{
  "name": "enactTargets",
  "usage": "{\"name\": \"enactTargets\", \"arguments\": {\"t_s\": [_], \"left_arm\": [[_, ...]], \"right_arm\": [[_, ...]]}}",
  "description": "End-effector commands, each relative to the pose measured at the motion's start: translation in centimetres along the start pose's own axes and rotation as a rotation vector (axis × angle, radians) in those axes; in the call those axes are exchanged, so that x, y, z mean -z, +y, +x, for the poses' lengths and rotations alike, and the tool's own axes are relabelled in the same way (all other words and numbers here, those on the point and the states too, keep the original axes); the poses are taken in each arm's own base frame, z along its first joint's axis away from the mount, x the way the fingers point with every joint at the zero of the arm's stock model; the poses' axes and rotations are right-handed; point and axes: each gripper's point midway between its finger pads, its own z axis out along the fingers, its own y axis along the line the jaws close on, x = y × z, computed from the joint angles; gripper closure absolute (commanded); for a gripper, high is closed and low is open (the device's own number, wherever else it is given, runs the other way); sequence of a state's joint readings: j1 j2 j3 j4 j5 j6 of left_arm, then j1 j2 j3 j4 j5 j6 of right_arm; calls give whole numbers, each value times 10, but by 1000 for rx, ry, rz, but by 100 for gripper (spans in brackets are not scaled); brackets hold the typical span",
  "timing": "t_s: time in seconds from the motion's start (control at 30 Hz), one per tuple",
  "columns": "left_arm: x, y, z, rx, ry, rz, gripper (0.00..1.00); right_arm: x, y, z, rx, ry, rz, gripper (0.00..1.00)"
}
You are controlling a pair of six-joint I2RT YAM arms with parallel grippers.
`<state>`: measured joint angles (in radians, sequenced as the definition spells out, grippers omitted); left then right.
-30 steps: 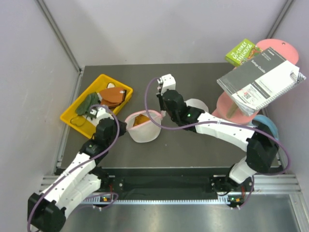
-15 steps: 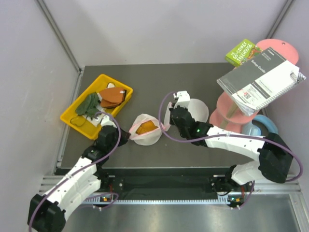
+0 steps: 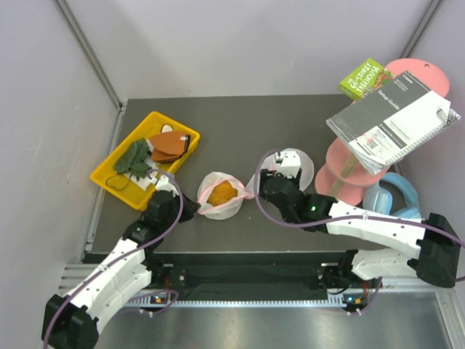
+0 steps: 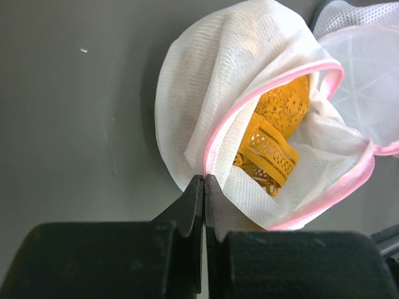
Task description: Unzip the laundry bag and remove the bra
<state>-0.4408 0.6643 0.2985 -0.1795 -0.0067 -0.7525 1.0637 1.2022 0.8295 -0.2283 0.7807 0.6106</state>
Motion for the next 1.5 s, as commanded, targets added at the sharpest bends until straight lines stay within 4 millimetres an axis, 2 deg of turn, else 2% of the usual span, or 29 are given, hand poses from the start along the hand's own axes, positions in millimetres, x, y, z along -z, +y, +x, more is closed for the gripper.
{"name": "enactTargets", "arguments": {"t_s": [0.0, 0.13, 0.23, 0.27, 0.33, 0.37, 0.5, 0.53, 0.6, 0.63, 0.67, 0.77, 0.87, 0.9, 0.93, 1.0, 1.03, 1.13, 1.17, 1.23, 1.27, 1.3, 1.33, 1.37, 1.43, 1.47], "left_arm": [[2, -13, -4, -34, -17, 74, 100], [5, -20, -7, -68, -27, 114, 100], [9, -31, -8, -109, -30, 178, 100], [9, -32, -7, -115, -22, 187, 100], [9, -32, -6, -132, -14, 191, 100], [9, -32, -4, -133, -7, 189, 100], [11, -32, -6, -150, -6, 184, 100], [12, -34, -9, -156, -10, 184, 100], [13, -31, -12, -165, -22, 165, 100], [14, -32, -15, -169, -28, 161, 100], [14, -32, -17, -172, -33, 155, 100], [16, -34, -25, -196, -45, 142, 100], [16, -40, -38, -231, -63, 125, 77], [16, -42, -43, -254, -73, 123, 64], [18, -51, -55, -263, -97, 132, 56], [16, -57, -67, -287, -111, 119, 44], [19, -69, -81, -294, -141, 135, 36], [18, -97, -99, -318, -175, 192, 30], [15, -103, -99, -325, -169, 202, 30], [15, -130, -100, -360, -184, 266, 29], [7, -134, -92, -382, -154, 268, 30], [5, -146, -78, -428, -123, 300, 30], [3, -155, -74, -453, -100, 320, 31], [-10, -152, -58, -479, -33, 299, 33], [-19, -148, -39, -531, 69, 272, 36], [-31, -137, -24, -552, 134, 237, 38]], "right_arm": [[21, 6, -16, 22, -20, -24, 27], [30, 37, -22, 68, -2, -183, 18], [37, 68, -31, 69, -9, -333, 15], [39, 80, -39, 46, -37, -381, 14], [40, 96, -43, 58, -51, -451, 13], [41, 106, -52, 41, -83, -484, 12], [26, 129, -52, 58, -81, -548, 12], [17, 126, -51, 52, -75, -534, 12], [-2, 122, -36, 14, -19, -511, 12], [-17, 107, -28, -9, 17, -470, 13], [-23, 102, -18, -28, 58, -464, 14], [-35, 77, 6, -75, 121, -401, 14], [-35, 62, 28, -65, 166, -365, 14], [-34, 59, 31, -66, 172, -361, 13], [-35, 55, 39, -59, 188, -352, 13], [-33, 53, 42, -60, 194, -352, 13], [-33, 50, 46, -59, 202, -342, 13], [-31, 47, 47, -62, 202, -338, 13], [-30, 46, 45, -65, 195, -337, 13], [-29, 43, 47, -68, 197, -330, 13], [-28, 42, 46, -69, 193, -329, 13], [-28, 42, 46, -72, 191, -327, 13], [-27, 41, 45, -75, 190, -324, 13], [-26, 39, 43, -82, 184, -322, 13], [-25, 37, 43, -85, 179, -320, 13], [-23, 37, 40, -89, 170, -321, 13]]}}
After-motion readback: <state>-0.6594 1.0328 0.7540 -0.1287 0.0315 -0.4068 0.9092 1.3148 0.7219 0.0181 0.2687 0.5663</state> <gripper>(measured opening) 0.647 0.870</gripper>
